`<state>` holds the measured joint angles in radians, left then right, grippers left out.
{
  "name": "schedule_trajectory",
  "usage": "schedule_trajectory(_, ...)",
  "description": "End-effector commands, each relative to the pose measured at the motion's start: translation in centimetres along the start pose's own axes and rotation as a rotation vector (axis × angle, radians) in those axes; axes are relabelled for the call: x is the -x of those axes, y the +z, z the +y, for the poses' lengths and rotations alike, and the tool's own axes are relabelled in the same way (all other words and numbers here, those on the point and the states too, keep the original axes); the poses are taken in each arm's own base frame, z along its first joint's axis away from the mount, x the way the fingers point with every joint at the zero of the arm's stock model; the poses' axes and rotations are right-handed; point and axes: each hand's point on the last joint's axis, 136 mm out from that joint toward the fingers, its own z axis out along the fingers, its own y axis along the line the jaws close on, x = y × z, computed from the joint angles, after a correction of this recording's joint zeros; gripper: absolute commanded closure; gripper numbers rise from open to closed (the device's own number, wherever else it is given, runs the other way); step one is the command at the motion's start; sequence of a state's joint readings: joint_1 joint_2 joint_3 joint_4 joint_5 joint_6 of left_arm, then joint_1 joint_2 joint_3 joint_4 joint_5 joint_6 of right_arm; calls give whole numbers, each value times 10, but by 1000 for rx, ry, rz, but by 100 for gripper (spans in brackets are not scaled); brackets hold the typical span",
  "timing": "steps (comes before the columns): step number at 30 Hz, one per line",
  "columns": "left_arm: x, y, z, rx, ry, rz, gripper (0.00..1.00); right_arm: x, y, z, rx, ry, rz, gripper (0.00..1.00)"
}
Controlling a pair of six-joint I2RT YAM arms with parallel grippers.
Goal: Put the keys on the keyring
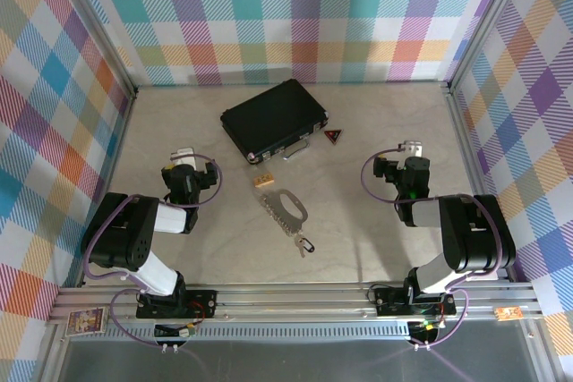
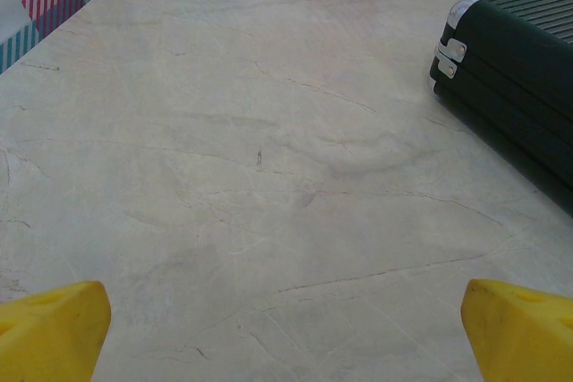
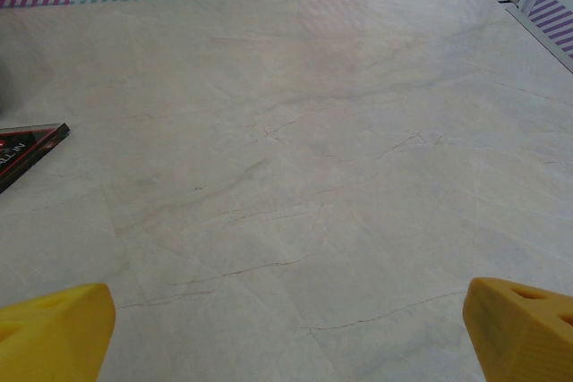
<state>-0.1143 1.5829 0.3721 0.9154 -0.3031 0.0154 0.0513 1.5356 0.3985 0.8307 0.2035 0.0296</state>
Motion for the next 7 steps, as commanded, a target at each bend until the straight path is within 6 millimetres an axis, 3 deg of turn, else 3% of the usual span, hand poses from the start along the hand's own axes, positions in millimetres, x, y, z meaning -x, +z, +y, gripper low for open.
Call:
schedule_trajectory(1,6,3,1,-4,-22,-13,0,7,0,0,10,19,-32,1)
schedule_trajectory(7,6,2,1,-4,-21,-13,0,6,-1,0,9,17,-33,1)
